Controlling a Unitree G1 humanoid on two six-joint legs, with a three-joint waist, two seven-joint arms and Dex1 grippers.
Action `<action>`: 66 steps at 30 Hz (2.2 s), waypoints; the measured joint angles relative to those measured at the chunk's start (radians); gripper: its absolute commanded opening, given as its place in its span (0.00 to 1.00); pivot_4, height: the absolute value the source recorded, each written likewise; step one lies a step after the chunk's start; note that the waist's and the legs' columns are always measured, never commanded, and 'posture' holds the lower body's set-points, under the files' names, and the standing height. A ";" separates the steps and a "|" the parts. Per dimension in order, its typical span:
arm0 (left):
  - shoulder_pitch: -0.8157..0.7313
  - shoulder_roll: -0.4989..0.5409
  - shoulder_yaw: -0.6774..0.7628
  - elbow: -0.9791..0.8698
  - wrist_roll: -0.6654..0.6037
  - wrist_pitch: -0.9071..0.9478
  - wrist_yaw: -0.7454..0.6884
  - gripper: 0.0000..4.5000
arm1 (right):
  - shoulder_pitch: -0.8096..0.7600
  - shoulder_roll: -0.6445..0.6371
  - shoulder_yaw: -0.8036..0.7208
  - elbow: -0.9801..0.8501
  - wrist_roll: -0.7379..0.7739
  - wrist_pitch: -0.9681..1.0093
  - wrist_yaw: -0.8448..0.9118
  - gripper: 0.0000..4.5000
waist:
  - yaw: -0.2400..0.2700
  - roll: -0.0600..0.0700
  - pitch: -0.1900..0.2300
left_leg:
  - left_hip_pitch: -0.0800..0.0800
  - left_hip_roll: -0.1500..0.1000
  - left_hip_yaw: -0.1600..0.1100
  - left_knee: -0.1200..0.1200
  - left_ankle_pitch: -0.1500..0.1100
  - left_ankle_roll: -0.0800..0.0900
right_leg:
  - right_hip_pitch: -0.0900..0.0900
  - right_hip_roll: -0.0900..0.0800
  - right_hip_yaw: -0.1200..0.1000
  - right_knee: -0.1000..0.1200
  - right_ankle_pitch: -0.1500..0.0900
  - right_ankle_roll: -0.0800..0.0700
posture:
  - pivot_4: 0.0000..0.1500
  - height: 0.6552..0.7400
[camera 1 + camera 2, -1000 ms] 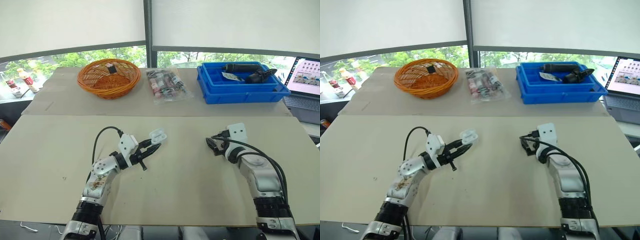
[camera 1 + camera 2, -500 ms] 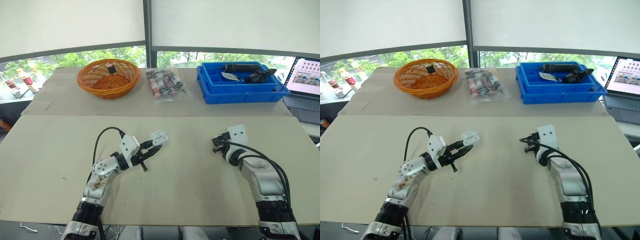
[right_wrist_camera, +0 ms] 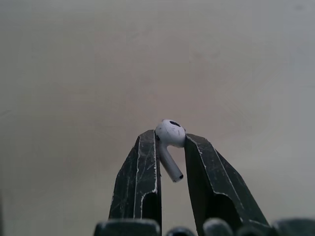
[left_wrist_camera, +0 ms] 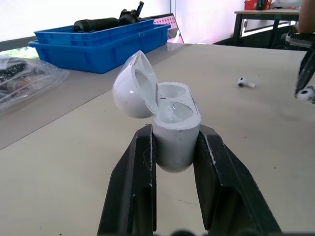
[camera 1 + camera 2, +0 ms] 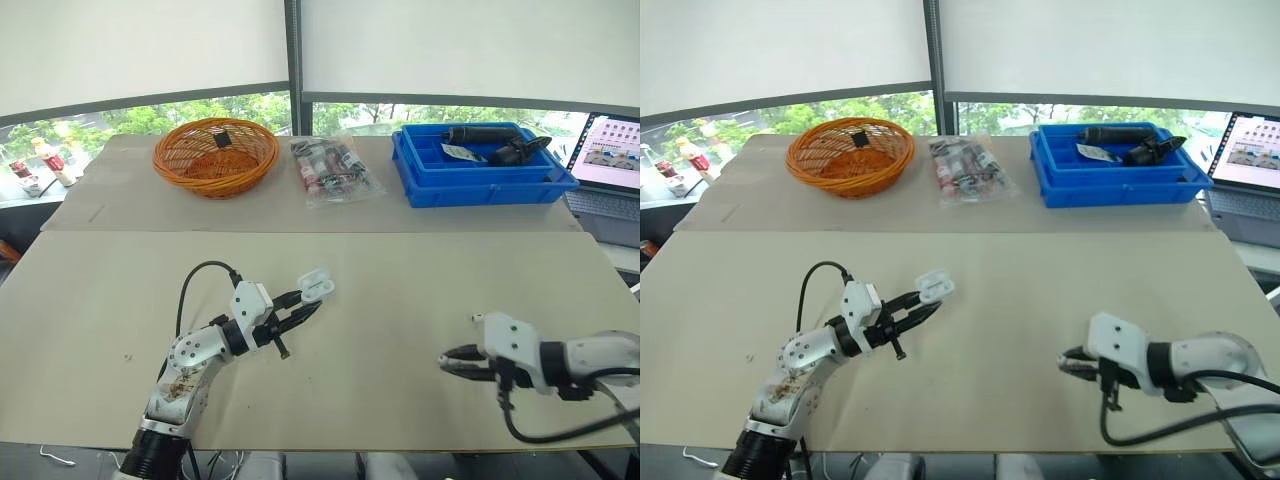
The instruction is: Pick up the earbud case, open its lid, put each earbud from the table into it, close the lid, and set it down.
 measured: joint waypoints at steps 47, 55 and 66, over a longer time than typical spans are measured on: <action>0.060 0.033 -0.014 -0.121 -0.003 0.040 0.028 0.12 | 0.148 -0.122 -0.047 0.197 -0.143 -0.245 0.184 0.08 | 0.027 -0.003 0.000 | 0.001 -0.001 0.001 0.002 0.000 0.000 | 0.003 -0.001 0.000 -0.002 0.001 0.001 | 1.00 0.66; 0.050 0.033 -0.025 -0.121 -0.004 0.046 0.016 0.12 | 0.137 -0.121 -0.041 0.240 -0.163 -0.263 0.168 0.46 | 0.026 -0.004 0.000 | 0.001 -0.001 0.001 0.002 0.000 0.000 | 0.003 -0.001 0.000 -0.002 0.001 0.001 | 1.00 0.66; 0.051 0.033 -0.028 -0.121 -0.004 0.047 0.014 0.12 | 0.154 -0.121 -0.071 0.191 -0.142 -0.211 0.159 0.77 | 0.027 -0.003 0.001 | 0.001 -0.001 0.001 0.001 0.000 0.000 | 0.002 -0.001 0.000 -0.002 0.001 0.001 | 1.00 0.66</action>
